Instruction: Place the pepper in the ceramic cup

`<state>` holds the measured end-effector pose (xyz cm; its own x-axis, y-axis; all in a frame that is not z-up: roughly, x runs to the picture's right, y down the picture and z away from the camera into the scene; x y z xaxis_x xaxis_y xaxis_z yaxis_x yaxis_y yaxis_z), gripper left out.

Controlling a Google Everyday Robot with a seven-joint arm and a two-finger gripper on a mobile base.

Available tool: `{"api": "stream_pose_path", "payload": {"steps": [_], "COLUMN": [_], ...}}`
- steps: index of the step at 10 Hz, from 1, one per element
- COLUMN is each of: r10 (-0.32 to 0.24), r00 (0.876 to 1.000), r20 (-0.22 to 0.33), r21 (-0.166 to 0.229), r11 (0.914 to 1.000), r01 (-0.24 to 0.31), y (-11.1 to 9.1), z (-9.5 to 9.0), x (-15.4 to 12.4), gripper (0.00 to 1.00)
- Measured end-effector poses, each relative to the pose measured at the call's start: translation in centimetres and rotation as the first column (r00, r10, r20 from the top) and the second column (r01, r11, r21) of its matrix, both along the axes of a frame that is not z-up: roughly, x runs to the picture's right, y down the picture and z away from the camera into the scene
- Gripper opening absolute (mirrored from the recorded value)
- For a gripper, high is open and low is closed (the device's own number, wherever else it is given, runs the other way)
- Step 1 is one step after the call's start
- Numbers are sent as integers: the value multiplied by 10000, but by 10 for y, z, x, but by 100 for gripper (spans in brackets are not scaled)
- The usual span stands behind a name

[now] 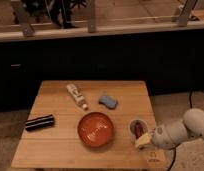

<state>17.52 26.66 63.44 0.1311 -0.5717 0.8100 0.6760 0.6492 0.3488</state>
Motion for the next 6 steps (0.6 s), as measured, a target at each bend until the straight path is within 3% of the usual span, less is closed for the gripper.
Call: {"api": "stream_pose_path", "payload": {"steps": [6], "r10": [612], "r00": [9981], "r20": [-26], "r21": [-133], "r11": [9980], "r01": [-612], "y": [-3], "z": [-8], "x": [-3], "gripper": [0]}}
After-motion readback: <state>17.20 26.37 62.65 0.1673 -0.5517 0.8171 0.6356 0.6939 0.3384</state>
